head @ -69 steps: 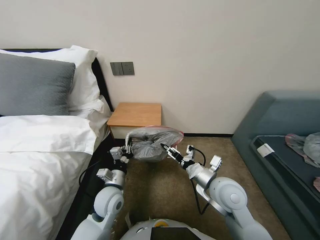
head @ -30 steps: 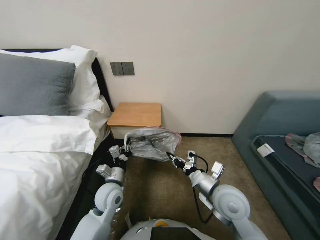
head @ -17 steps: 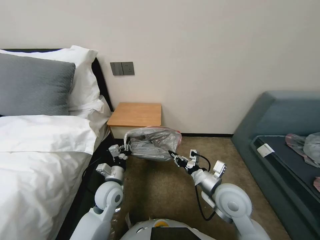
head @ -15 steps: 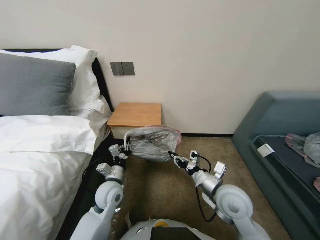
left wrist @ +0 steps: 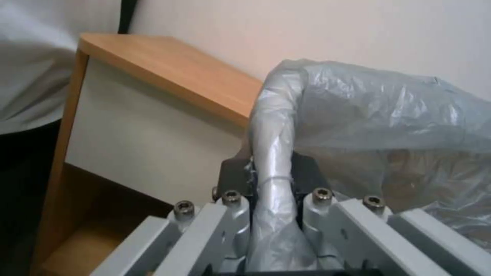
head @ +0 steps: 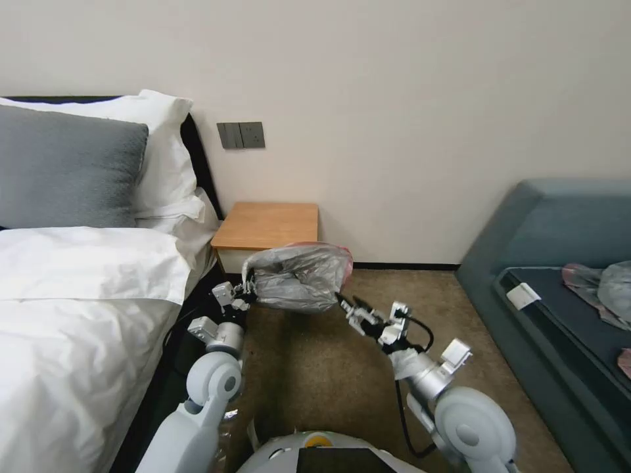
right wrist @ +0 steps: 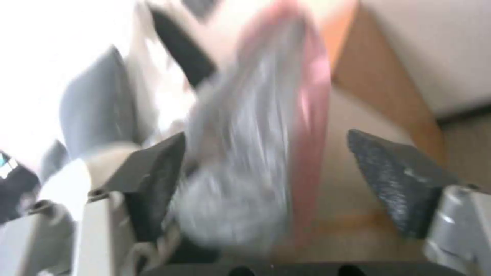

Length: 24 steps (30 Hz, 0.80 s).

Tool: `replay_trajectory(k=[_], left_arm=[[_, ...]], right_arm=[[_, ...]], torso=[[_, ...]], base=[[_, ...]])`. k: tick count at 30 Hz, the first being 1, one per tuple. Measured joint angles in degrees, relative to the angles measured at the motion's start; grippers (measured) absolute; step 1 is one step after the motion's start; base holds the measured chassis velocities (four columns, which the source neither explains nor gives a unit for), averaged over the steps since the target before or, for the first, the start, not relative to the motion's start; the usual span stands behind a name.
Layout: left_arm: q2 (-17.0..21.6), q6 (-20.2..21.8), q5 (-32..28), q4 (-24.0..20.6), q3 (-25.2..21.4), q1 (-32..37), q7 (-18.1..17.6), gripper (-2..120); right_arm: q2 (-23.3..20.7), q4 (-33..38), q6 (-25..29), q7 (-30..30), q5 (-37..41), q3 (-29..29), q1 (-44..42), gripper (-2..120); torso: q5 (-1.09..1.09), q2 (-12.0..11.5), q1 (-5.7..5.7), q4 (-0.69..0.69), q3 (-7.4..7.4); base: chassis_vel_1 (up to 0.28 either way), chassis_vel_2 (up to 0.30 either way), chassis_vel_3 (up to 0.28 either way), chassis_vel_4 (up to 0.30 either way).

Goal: Pick up the garbage bag from the table and place it over the trash can.

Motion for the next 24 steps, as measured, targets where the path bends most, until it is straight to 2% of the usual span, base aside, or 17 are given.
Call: replay_trajectory(k=[5,12,24], left_arm=[[0.67,0.99,-1.94,-1.81,-0.73,0.61,-0.88,7],[1.38,2.19,-2.38,-5.28,-1.56,2.28,-1.17,7],[1.14,3.02,-1.25,-7.49,-2.20,4.98,-1.37,7]], right_arm=[[2.94,-2.45,5.60,-3.63,-0.84,0.47,4.38,99],[8.15,-7.42,8.76,-6.80,-1.89,0.90,6.52,100],[11.79,-9.94,9.10,-11.94,0.69,-0.13,6.39,100]], torso=[[0.00,0.00,0.00,0.01,0.00],[0.00,0.00,0.00,-0.01,0.00],[-0.01,0.00,0.00,0.00,0.00]], base=[[0.000,0.000,0.000,0.000],[0.000,0.000,0.000,0.000],[0.000,0.000,0.000,0.000]])
